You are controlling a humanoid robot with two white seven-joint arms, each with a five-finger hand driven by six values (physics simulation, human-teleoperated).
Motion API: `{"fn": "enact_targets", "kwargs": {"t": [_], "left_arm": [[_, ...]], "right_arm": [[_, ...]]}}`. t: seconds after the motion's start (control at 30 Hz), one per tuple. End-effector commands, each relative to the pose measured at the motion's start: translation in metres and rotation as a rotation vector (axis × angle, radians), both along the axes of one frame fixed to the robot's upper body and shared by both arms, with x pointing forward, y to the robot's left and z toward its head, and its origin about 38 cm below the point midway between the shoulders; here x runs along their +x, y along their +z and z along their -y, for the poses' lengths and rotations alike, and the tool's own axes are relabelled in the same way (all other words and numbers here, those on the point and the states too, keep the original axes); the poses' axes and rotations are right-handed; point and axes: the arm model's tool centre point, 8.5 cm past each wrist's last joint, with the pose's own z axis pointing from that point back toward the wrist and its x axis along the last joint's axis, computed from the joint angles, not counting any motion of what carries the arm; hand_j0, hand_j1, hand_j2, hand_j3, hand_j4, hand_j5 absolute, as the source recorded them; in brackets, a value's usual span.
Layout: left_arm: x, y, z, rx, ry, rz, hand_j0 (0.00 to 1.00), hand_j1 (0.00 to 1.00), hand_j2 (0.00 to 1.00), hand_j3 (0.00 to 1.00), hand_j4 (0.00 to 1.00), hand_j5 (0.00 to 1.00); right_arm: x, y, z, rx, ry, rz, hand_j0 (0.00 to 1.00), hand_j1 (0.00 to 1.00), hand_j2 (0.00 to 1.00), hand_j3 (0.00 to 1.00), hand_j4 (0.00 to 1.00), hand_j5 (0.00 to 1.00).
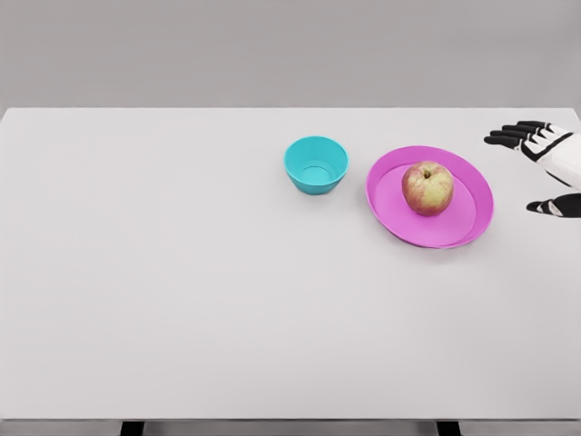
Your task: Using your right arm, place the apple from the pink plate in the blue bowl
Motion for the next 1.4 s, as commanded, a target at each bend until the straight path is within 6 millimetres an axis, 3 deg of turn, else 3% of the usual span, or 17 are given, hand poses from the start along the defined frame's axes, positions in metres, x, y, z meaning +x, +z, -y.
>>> {"fn": "enact_targets", "kwargs": {"t": [0.0, 0.1, 0.17, 0.23, 0.3, 0.4, 0.5, 0.6, 0.67, 0.9, 1.2, 1.37], "left_arm": [[0.000, 0.000, 0.000, 0.000, 0.000, 0.000, 1.00, 1.00, 1.00, 1.00, 1.00, 1.00], [0.001, 0.000, 0.000, 0.000, 0.000, 0.002, 1.00, 1.00, 1.00, 1.00, 1.00, 1.00], [0.000, 0.000, 0.000, 0.000, 0.000, 0.000, 1.00, 1.00, 1.00, 1.00, 1.00, 1.00], [0.001, 0.000, 0.000, 0.000, 0.000, 0.002, 1.00, 1.00, 1.00, 1.00, 1.00, 1.00], [0.001, 0.000, 0.000, 0.000, 0.000, 0.002, 1.00, 1.00, 1.00, 1.00, 1.00, 1.00], [0.001, 0.000, 0.000, 0.000, 0.000, 0.002, 1.00, 1.00, 1.00, 1.00, 1.00, 1.00], [0.001, 0.000, 0.000, 0.000, 0.000, 0.002, 1.00, 1.00, 1.00, 1.00, 1.00, 1.00], [0.000, 0.000, 0.000, 0.000, 0.000, 0.000, 1.00, 1.00, 1.00, 1.00, 1.00, 1.00], [0.000, 0.000, 0.000, 0.000, 0.000, 0.000, 1.00, 1.00, 1.00, 1.00, 1.00, 1.00], [0.000, 0.000, 0.000, 0.000, 0.000, 0.000, 1.00, 1.00, 1.00, 1.00, 1.00, 1.00], [0.001, 0.000, 0.000, 0.000, 0.000, 0.002, 1.00, 1.00, 1.00, 1.00, 1.00, 1.00], [0.001, 0.000, 0.000, 0.000, 0.000, 0.002, 1.00, 1.00, 1.00, 1.00, 1.00, 1.00]], "right_arm": [[0.000, 0.001, -0.001, 0.002, 0.002, 0.002, 1.00, 1.00, 1.00, 1.00, 1.00, 1.00], [0.003, 0.002, 0.003, 0.011, -0.012, 0.007, 1.00, 1.00, 1.00, 1.00, 1.00, 1.00], [0.009, -0.011, 0.028, 0.019, -0.094, -0.027, 1.00, 1.00, 1.00, 1.00, 1.00, 1.00], [0.020, -0.015, 0.026, 0.023, -0.098, -0.039, 1.00, 1.00, 1.00, 1.00, 1.00, 1.00], [0.030, -0.019, 0.025, -0.085, -0.070, -0.157, 1.00, 1.00, 1.00, 1.00, 1.00, 1.00], [0.047, -0.013, 0.012, -0.209, -0.011, -0.277, 1.00, 1.00, 1.00, 1.00, 1.00, 1.00], [0.068, -0.002, -0.002, -0.178, 0.001, -0.244, 1.00, 1.00, 1.00, 1.00, 1.00, 1.00], [0.098, -0.012, -0.022, -0.160, 0.019, -0.281, 1.00, 1.00, 1.00, 1.00, 1.00, 1.00], [0.106, -0.021, -0.038, -0.165, 0.045, -0.304, 1.00, 1.00, 1.00, 1.00, 1.00, 1.00], [0.124, -0.036, -0.061, -0.169, 0.071, -0.349, 1.00, 1.00, 1.00, 1.00, 1.00, 1.00], [0.127, -0.045, -0.080, -0.192, 0.108, -0.367, 1.00, 1.00, 1.00, 1.00, 1.00, 1.00], [0.130, -0.051, -0.078, -0.200, 0.097, -0.386, 1.00, 1.00, 1.00, 1.00, 1.00, 1.00]]}}
